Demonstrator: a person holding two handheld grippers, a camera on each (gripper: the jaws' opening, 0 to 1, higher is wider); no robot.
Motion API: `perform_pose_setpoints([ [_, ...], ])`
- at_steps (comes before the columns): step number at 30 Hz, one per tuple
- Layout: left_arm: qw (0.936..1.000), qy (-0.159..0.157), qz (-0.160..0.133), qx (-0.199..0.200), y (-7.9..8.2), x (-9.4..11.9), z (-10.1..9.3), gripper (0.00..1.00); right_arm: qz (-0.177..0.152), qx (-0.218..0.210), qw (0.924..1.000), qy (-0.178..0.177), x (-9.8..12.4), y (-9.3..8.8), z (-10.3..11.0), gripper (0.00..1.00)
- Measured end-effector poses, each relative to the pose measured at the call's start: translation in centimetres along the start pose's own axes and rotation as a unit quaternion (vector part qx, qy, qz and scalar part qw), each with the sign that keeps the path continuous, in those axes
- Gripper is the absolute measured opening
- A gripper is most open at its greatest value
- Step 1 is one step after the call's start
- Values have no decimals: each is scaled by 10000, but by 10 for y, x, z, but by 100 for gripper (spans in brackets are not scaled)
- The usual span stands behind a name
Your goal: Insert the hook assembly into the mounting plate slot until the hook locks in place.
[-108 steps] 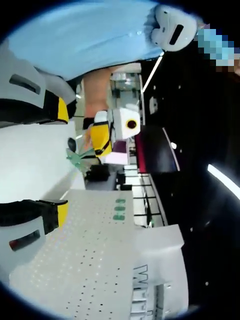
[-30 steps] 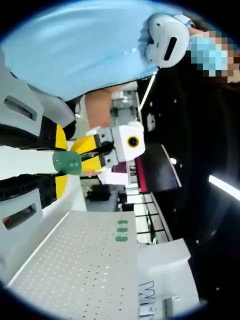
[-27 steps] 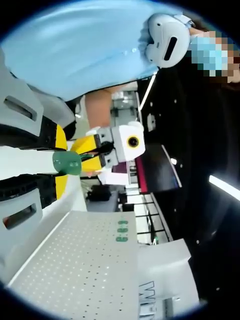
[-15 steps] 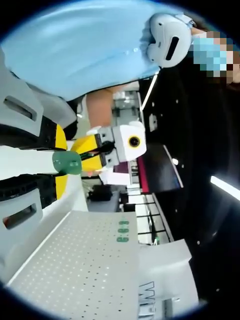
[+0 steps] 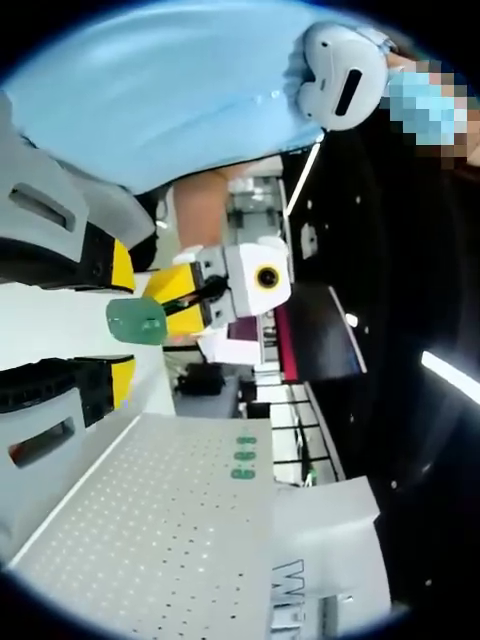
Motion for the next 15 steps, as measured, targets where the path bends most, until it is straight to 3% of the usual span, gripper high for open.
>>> perform_pose_setpoints([
  [3,10000,57,14,21,-1,1,2,3,-30,-17,10000,-78,1,0,-1,38],
  [9,9998,176,39,40,-2,2,6,3,-153,-123,9992,-361,2,1,-8,68],
  [15,9990,421,75,88,-3,3,12,3,-282,-156,9980,-541,3,3,-12,81],
])
Point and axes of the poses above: the point that each gripper's makers call its tool centre point, and the gripper's own axes: x roughly backward along the fingers, z roughly to its left, y roughly out of its top, the point moved 8 cm from there along x, roughly backward along the fingers, and after that the axes turned 5 degrees about -x, right-handed, at the moved point
